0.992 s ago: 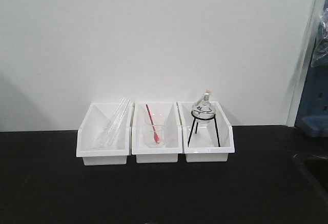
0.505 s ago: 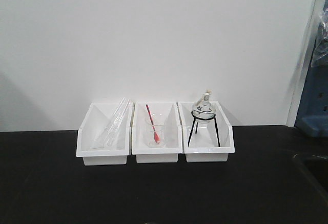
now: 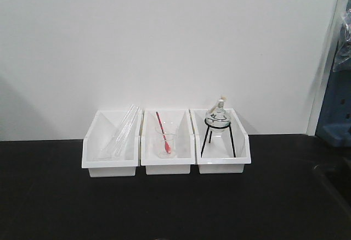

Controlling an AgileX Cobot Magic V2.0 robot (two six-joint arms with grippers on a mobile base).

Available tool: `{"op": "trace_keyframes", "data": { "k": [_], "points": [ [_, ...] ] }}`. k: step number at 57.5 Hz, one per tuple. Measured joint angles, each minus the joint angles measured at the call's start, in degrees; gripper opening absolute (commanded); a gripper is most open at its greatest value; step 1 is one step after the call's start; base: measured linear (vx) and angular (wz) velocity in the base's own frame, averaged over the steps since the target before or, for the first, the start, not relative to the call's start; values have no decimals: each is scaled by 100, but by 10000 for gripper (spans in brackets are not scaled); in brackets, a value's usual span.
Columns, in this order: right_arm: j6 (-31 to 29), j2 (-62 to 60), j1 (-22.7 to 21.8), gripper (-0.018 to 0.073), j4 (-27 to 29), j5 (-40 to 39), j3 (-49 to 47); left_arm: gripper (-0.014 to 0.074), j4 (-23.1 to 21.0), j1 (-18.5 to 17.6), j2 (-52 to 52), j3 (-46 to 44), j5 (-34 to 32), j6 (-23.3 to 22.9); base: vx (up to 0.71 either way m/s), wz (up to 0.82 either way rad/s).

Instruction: Pick beaker and place in left cabinet

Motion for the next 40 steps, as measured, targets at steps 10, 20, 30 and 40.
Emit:
{"op": "trace_keyframes", "data": {
  "k": [10, 20, 30, 40],
  "points": [
    [0, 76, 0, 70, -7, -43, 0, 1, 0, 0, 0, 0, 0, 0, 0, 0],
    [5, 76, 0, 242, -11, -43, -13, 1, 0, 0, 0, 0, 0, 0, 0, 0],
    [5, 76, 0, 554, -11, -19, -18, 1, 0, 0, 0, 0, 0, 0, 0, 0],
    [5, 76, 0, 729, -11, 101, -18, 1, 0, 0, 0, 0, 0, 0, 0, 0]
  ]
}}
